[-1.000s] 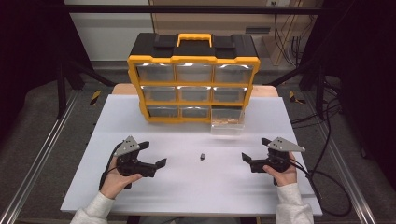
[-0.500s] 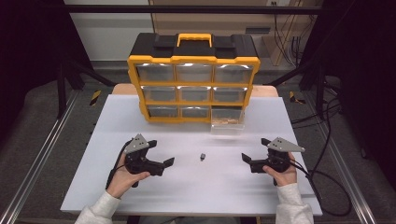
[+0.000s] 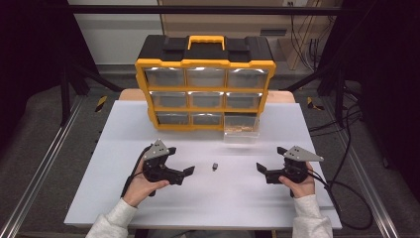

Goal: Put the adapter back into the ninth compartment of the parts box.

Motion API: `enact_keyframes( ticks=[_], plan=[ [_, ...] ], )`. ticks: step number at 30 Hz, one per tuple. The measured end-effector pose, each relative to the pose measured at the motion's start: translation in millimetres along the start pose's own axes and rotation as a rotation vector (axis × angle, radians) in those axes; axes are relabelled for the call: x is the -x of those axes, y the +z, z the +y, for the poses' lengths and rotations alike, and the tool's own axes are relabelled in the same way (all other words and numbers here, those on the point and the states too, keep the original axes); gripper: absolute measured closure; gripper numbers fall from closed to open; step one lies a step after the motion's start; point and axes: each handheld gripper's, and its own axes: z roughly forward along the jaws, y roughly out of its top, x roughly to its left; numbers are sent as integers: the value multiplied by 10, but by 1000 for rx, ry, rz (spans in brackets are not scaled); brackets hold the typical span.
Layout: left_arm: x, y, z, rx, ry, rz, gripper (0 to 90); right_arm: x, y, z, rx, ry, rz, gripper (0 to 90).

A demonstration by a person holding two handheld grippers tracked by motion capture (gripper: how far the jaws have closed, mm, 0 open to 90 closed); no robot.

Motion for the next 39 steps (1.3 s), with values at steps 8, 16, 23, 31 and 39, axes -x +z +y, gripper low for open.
enact_keyframes(
  ticks=[8,16,23,31,39],
  plan=[
    [45,91,58,-10,3,-13,0,-2,2,-2,-2,-2,1,5],
    [74,194,104,-20,-1,-14,0,-3,3,-4,-4,-4,1,6],
    [98,272,147,-32,-2,-20,0,-5,7,-7,-9,-5,1,5],
    [114,365,198,-46,-6,-19,0,-4,2,-8,-10,-6,2,6],
    [150,447,234,-58,-4,-17,0,-1,-2,-10,-8,-5,0,5]
  ],
)
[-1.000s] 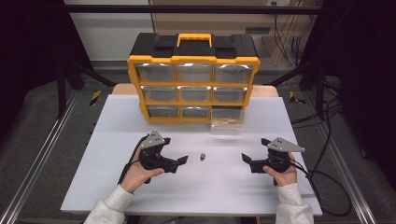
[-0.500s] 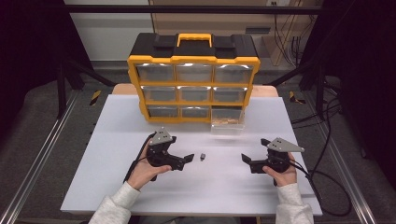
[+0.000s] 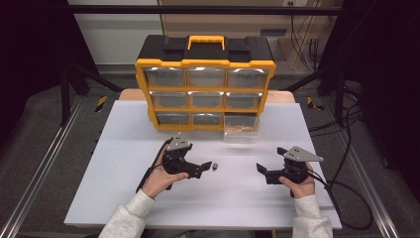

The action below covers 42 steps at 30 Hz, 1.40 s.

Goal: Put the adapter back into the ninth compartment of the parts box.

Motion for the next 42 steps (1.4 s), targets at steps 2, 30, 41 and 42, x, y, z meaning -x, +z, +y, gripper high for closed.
enact_keyframes(
  ticks=[2,30,41,42],
  plan=[
    [3,20,11,-3,0,3,0,0,1,-1,-1,-1,0,5],
    [30,390,-7,-88,-28,30,0,2,3,-10,-1,2,1,5],
    [18,513,-36,-113,-34,45,2,7,4,-12,0,3,1,5],
    [18,524,-40,-113,-38,48,2,6,3,-12,-1,5,1,6]
  ],
)
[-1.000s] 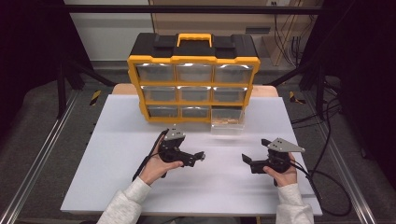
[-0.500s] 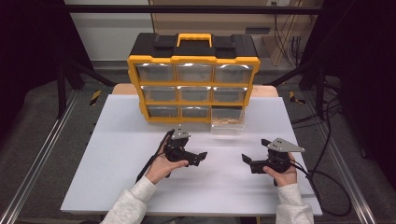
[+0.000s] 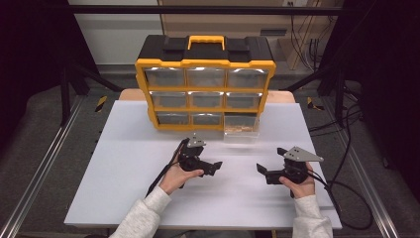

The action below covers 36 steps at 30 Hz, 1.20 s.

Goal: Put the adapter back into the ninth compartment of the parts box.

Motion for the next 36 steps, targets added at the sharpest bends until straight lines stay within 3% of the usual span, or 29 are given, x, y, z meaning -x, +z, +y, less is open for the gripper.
enact_keyframes(
  ticks=[25,36],
  plan=[
    [43,195,-53,-66,6,34,41,2,0,-2,-2,-1,2,5],
    [61,250,-84,-89,10,48,114,2,-1,-2,-3,-3,1,5]
  ],
)
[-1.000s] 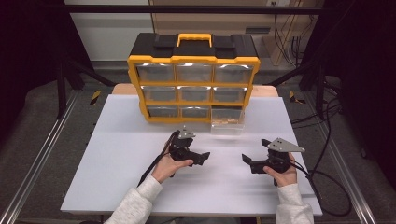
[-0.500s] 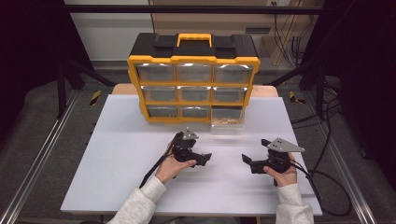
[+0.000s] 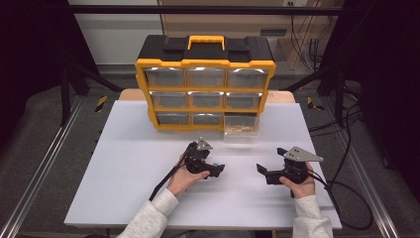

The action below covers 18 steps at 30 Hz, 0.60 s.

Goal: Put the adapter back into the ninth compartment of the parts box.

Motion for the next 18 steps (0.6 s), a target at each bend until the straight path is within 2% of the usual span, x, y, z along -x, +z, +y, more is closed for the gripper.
enact_keyframes(
  ticks=[4,18],
  plan=[
    [10,11,-6,-13,9,4,149,1,-2,1,2,2,0,5],
    [32,30,-25,-17,-6,0,263,1,-5,4,4,1,2,5]
  ],
)
